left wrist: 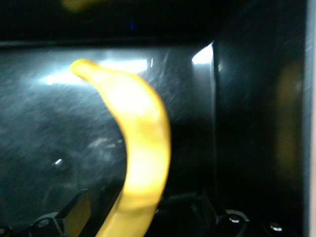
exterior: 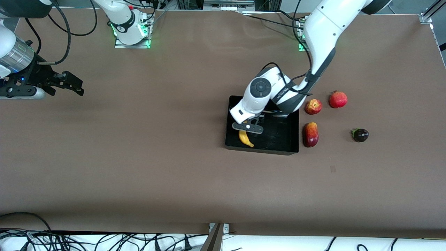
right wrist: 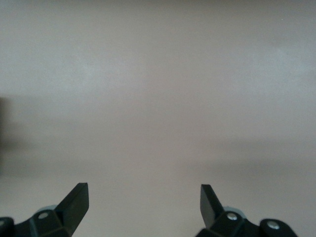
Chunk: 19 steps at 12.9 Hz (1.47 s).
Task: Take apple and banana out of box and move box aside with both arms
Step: 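Lower the left gripper and grasp the yellow banana in the tray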
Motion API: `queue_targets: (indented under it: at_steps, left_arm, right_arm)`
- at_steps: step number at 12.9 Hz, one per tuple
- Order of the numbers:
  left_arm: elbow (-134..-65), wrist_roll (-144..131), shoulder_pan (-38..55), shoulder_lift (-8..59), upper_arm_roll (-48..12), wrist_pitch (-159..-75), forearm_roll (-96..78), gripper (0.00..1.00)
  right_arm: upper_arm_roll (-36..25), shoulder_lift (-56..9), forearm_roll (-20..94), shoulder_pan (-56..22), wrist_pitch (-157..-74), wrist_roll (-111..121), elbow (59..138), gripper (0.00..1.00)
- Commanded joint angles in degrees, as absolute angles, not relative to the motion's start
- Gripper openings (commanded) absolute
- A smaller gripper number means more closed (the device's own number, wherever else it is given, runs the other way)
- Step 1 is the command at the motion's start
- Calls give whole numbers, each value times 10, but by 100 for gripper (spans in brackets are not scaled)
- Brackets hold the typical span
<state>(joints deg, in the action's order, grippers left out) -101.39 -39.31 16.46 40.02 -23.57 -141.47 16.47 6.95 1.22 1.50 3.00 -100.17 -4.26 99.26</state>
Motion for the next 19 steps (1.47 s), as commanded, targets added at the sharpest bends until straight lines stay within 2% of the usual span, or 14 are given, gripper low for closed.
queue_targets:
  at_steps: [1,3,4,5,7,8,12,19]
  left_arm:
    - [-998,-403,170,429,-221,-1446,209,100]
    - [-1002,-402,170,439,-219,-1446,221,100]
    - [-1002,-396,170,446,-218,-1445,221,87]
    - [-1000,-396,170,453,-218,-1445,221,71]
    - [-1000,-397,170,453,-219,-1442,221,19]
    - [-1000,-398,169,451,-219,-1441,221,0]
    - [-1000,-401,157,431,-220,-1432,220,0]
    - [-995,-396,137,317,-225,-1289,212,0]
  right_arm:
    - [73,11,9,33,-998,-50,984,100]
    - [73,11,9,33,-999,-50,985,100]
    - [74,11,9,33,-999,-50,985,100]
    - [73,11,9,33,-999,-50,985,100]
    - [74,11,9,33,-999,-50,985,100]
    - [74,11,9,33,-998,-50,985,100]
    - [74,11,9,33,-999,-50,985,100]
    - [73,11,9,33,-999,-50,985,100]
